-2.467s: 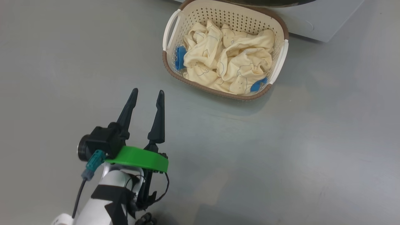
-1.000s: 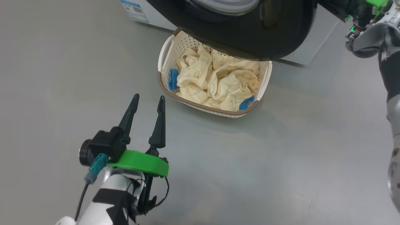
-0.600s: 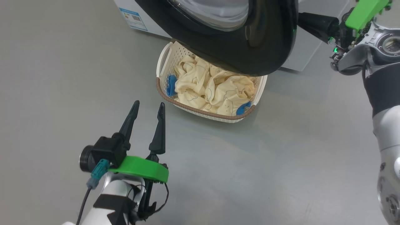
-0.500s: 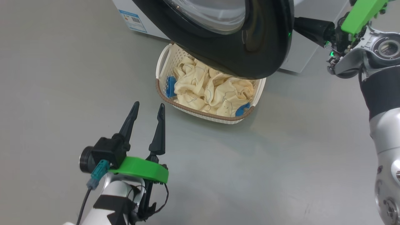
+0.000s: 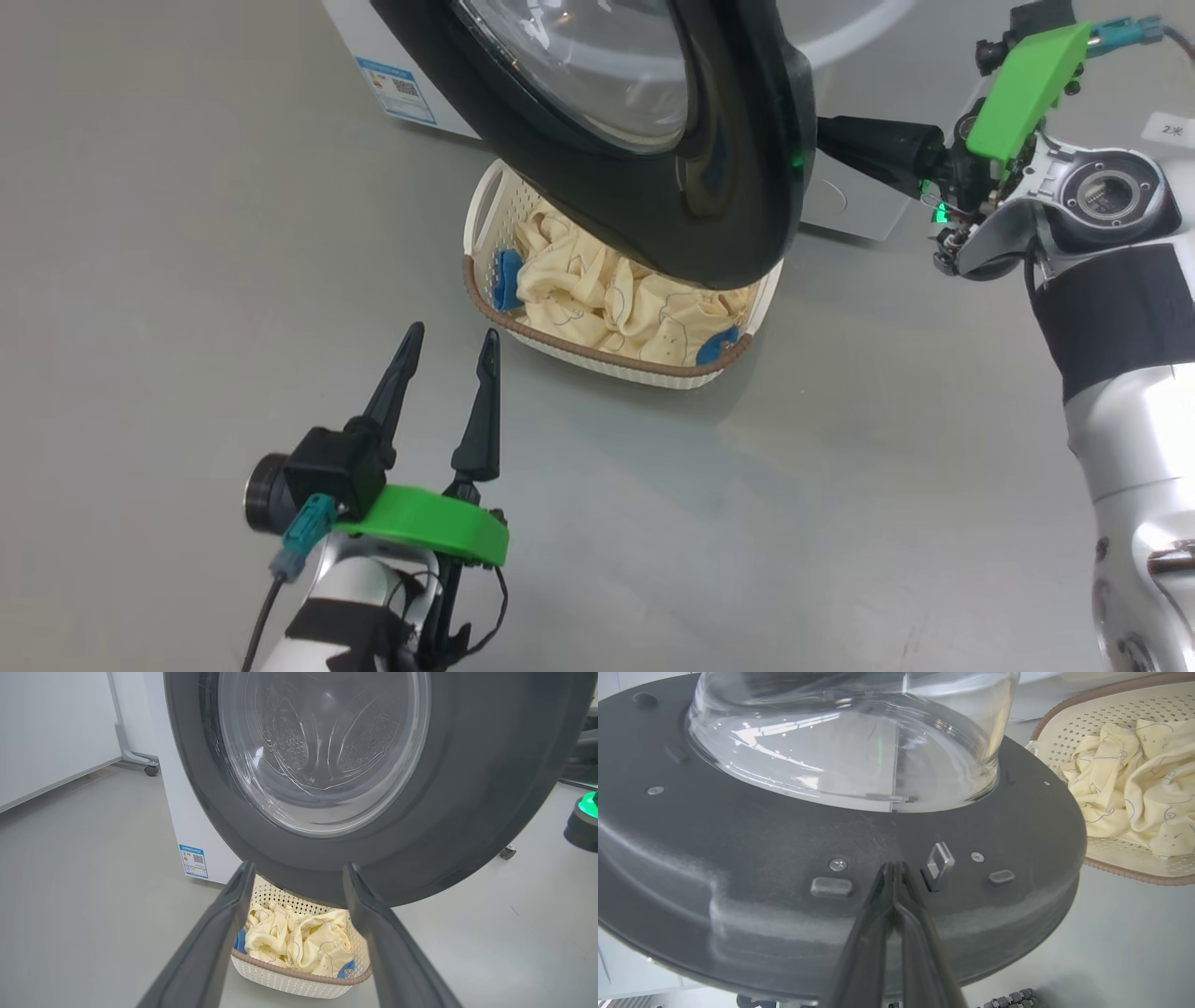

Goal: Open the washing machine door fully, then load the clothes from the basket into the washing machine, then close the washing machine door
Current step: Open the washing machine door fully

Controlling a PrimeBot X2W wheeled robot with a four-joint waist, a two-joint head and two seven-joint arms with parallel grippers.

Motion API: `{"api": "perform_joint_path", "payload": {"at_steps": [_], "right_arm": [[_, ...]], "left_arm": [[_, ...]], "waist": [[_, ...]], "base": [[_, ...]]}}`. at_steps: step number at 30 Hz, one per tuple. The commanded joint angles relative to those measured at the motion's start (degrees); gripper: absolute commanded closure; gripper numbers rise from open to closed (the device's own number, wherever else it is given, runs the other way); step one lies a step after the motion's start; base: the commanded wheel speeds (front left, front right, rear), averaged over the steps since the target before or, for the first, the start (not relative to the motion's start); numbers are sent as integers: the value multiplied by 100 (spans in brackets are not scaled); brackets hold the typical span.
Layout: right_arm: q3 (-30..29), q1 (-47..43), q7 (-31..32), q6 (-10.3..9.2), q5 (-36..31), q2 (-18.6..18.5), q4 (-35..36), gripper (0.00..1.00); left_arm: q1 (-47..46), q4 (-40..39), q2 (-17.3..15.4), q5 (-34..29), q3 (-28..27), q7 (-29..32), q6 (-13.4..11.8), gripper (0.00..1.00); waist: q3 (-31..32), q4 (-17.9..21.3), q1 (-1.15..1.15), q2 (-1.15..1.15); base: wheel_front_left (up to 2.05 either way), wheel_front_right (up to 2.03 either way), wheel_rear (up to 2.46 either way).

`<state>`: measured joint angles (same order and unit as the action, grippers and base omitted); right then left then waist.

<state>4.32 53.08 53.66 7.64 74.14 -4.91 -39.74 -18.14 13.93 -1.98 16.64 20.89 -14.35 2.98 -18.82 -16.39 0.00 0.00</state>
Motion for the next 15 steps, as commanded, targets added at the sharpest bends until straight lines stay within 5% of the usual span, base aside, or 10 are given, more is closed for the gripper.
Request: {"api": "perform_joint_path", "payload": {"at_steps": [1,15], "right_arm": [[115,60,83,-15,84,179,266,100],[768,-216,176,-15,543,201,510,100]], "left_arm": [[-36,-207,-89,-44,-144,-65,-2,0],[21,-273,-89,-54,-40,-65,-11,0]], "waist": [[14,0,0,0],[137,-46,0,0]], "base": [[0,0,0],[0,0,0]]}}
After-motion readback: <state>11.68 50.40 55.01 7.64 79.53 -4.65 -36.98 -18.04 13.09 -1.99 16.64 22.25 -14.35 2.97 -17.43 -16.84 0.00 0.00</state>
